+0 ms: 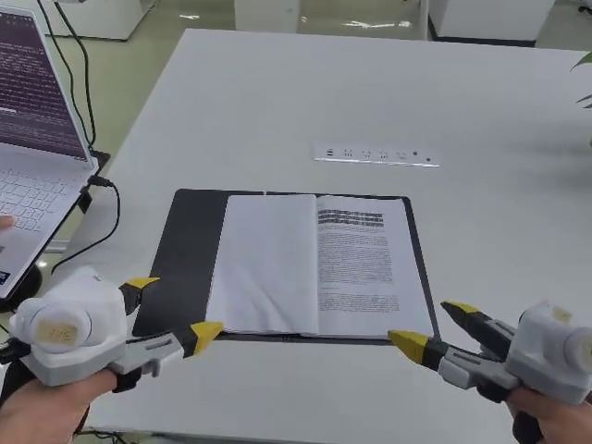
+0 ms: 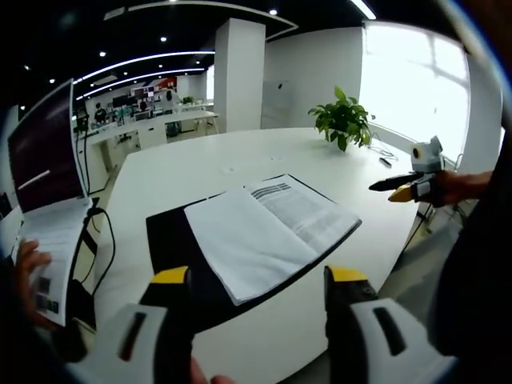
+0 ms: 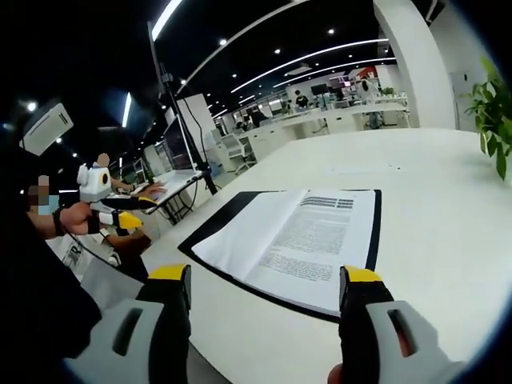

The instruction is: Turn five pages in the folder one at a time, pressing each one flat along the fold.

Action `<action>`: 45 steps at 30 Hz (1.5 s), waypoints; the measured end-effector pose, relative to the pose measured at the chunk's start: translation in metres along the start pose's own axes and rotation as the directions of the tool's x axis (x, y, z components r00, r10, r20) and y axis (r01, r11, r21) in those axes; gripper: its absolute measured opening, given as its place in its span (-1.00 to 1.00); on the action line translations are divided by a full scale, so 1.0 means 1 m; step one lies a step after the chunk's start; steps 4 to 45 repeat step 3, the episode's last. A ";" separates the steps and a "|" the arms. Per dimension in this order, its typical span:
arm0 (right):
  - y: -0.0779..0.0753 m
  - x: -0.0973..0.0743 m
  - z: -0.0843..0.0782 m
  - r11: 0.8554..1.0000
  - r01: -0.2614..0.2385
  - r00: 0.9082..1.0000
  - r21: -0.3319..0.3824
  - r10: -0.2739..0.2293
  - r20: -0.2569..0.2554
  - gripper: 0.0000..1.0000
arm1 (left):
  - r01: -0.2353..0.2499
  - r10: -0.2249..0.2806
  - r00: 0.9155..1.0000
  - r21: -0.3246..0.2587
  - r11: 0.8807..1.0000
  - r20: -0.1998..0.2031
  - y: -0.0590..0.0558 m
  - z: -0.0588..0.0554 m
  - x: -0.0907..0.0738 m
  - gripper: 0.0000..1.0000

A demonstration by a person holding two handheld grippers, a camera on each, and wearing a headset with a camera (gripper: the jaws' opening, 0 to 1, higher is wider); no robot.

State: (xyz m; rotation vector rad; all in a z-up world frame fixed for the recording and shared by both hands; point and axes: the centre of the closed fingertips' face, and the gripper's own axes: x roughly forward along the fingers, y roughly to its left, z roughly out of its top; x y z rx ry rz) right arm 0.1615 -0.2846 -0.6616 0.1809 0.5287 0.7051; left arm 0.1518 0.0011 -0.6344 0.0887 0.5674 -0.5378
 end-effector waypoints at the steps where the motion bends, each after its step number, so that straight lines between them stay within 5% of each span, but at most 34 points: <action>1: 0.000 -0.001 -0.001 1.000 0.006 1.000 0.002 -0.006 0.001 0.55 | -0.003 0.003 1.000 0.010 1.000 -0.014 -0.001 -0.003 0.000 0.36; 45: -0.001 -0.004 -0.001 1.000 0.019 1.000 0.015 -0.019 0.010 0.59 | 0.000 0.000 1.000 0.006 1.000 -0.026 -0.002 -0.007 0.001 0.42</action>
